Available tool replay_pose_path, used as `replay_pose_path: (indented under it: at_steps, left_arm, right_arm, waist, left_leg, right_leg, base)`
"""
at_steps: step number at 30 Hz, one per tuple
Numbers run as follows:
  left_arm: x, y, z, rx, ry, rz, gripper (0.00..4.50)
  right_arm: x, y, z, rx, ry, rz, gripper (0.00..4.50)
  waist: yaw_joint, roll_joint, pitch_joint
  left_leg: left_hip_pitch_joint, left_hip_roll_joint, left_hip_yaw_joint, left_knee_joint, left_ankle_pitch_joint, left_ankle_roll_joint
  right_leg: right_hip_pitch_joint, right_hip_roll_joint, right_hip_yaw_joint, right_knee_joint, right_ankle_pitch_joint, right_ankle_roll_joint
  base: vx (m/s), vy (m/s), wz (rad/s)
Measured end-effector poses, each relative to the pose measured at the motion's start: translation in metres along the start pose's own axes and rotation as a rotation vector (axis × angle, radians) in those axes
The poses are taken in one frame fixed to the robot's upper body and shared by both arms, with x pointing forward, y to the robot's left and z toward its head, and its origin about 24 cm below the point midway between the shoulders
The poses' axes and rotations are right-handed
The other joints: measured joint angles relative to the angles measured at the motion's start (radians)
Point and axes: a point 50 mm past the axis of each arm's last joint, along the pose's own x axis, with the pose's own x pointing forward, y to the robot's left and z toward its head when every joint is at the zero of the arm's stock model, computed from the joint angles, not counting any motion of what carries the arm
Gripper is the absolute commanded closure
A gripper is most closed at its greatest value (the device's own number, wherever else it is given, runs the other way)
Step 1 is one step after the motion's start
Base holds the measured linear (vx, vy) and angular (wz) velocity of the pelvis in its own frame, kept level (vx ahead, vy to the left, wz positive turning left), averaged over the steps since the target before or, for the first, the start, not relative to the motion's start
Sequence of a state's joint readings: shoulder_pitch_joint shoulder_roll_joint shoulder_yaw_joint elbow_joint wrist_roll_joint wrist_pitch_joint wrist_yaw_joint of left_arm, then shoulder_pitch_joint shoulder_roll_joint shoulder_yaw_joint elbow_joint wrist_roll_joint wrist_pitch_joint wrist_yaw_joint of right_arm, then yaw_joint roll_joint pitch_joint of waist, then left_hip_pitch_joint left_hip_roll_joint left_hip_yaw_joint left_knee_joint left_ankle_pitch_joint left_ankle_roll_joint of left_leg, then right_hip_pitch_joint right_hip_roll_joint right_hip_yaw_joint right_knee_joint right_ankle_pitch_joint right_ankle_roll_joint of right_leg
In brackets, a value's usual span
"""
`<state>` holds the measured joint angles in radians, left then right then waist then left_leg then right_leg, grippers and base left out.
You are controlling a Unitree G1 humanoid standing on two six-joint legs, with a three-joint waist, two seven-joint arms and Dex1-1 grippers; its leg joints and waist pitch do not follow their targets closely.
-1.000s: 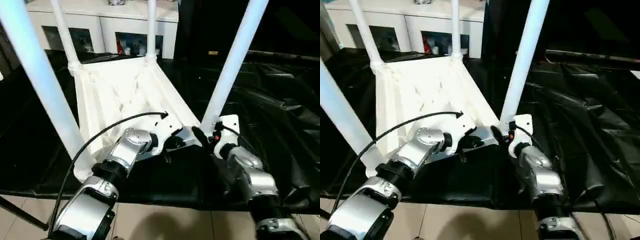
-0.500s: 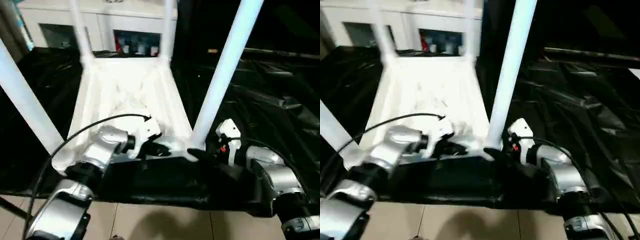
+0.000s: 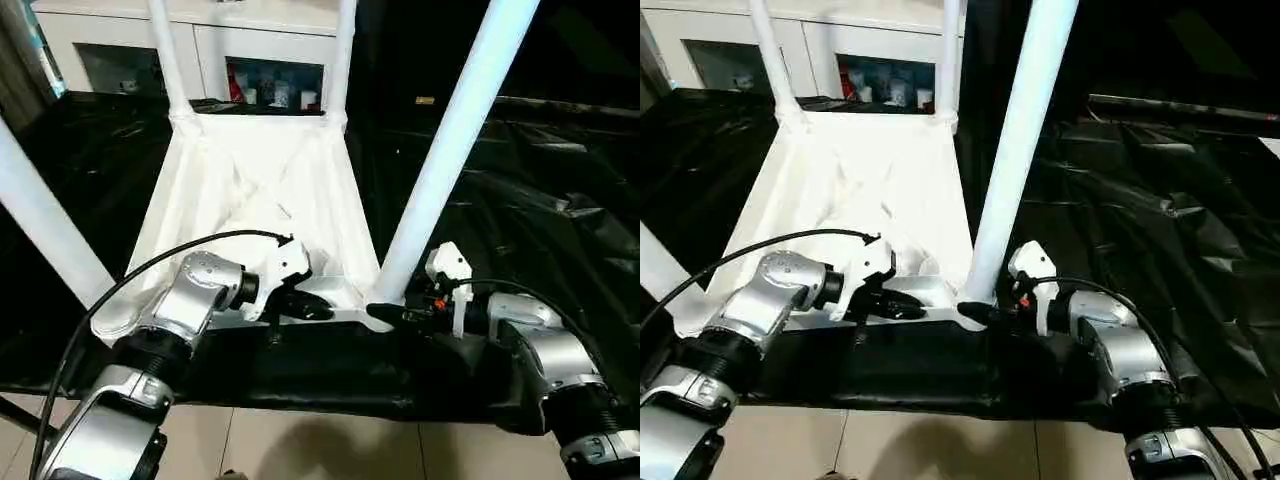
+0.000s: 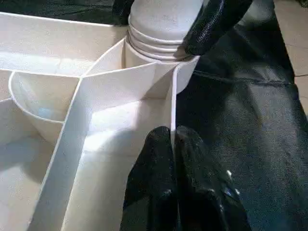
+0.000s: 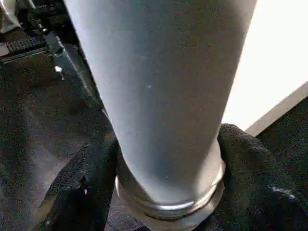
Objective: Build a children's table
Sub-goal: Rotate leg to tighten
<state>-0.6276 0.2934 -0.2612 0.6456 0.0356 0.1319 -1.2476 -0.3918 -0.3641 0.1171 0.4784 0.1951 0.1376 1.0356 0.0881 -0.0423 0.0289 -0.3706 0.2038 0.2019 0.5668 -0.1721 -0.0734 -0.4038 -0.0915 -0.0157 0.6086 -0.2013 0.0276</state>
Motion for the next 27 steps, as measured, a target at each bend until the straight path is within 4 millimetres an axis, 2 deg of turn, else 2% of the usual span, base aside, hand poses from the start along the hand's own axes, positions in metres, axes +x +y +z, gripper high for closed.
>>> replay_pose_path:
  at_steps: [4,7,11,13,19,20,23,27]
  left_arm:
    - [0.013,0.008,0.006,-0.011,-0.006,0.121,4.5]
    - [0.03,0.014,0.014,-0.021,-0.009,0.23,4.5]
    - [0.053,0.013,0.024,-0.028,-0.019,0.317,4.5]
    - [0.059,0.013,0.027,-0.034,-0.022,0.334,4.5]
    - [0.063,0.012,0.029,-0.037,-0.025,0.329,4.5]
    - [0.062,0.012,0.029,-0.037,-0.025,0.329,4.5]
    - [0.057,0.013,0.028,-0.026,-0.024,0.301,4.5]
    - [0.046,0.013,0.022,-0.007,-0.029,0.251,4.5]
  right_arm:
    - [0.012,-0.009,-0.002,0.059,-0.053,-0.224,1.78]
    - [0.024,-0.015,-0.001,0.196,-0.112,-0.445,1.78]
    - [0.031,-0.017,-0.002,0.201,-0.112,-0.608,1.78]
    - [0.033,-0.017,-0.002,0.208,-0.121,-0.659,1.78]
    - [0.032,-0.015,-0.003,0.198,-0.144,-0.69,1.78]
    - [0.032,-0.015,-0.003,0.198,-0.145,-0.689,1.23]
    - [0.029,-0.015,-0.002,0.182,-0.143,-0.632,0.89]
    - [0.023,-0.016,-0.001,0.134,-0.121,-0.517,0.65]
  waist:
    - [-0.009,-0.001,0.001]
    - [-0.019,-0.003,0.001]
    - [-0.015,0.0,-0.001]
    - [-0.01,0.002,-0.002]
    - [0.0,0.004,-0.003]
    - [0.0,0.004,-0.003]
    - [-0.001,0.004,-0.003]
    - [-0.006,0.004,-0.002]
  left_leg:
    - [0.003,0.0,0.0,0.001,0.0,0.0]
    - [0.003,0.0,0.0,0.001,0.0,-0.001]
    - [0.003,-0.001,-0.001,0.001,0.0,-0.001]
    - [0.003,-0.001,-0.001,0.001,0.0,-0.001]
    - [0.003,-0.001,-0.001,0.0,0.0,0.0]
    - [0.003,-0.001,-0.001,0.0,0.0,0.0]
    - [0.002,-0.001,-0.001,-0.001,0.0,0.0]
    - [0.002,0.0,-0.001,-0.003,0.0,0.0]
  right_leg:
    - [0.001,0.0,0.001,0.001,0.002,-0.002]
    - [0.001,0.0,0.0,0.001,0.002,-0.001]
    - [0.003,-0.001,0.001,0.0,0.002,-0.001]
    - [0.004,-0.001,0.001,0.0,0.002,-0.001]
    - [0.004,-0.001,0.0,-0.001,0.001,0.001]
    - [0.004,-0.001,0.001,-0.002,0.001,0.001]
    - [0.003,0.0,0.0,-0.002,0.001,0.001]
    - [0.001,0.001,0.0,-0.002,0.001,0.001]
  base:
    - [0.0,0.0,0.0]
    - [0.0,0.0,0.0]
    - [0.0,0.0,0.0]
    - [0.0,0.0,0.0]
    - [0.0,0.0,0.0]
    - [0.0,0.0,0.0]
    - [0.0,0.0,0.0]
    - [0.0,0.0,0.0]
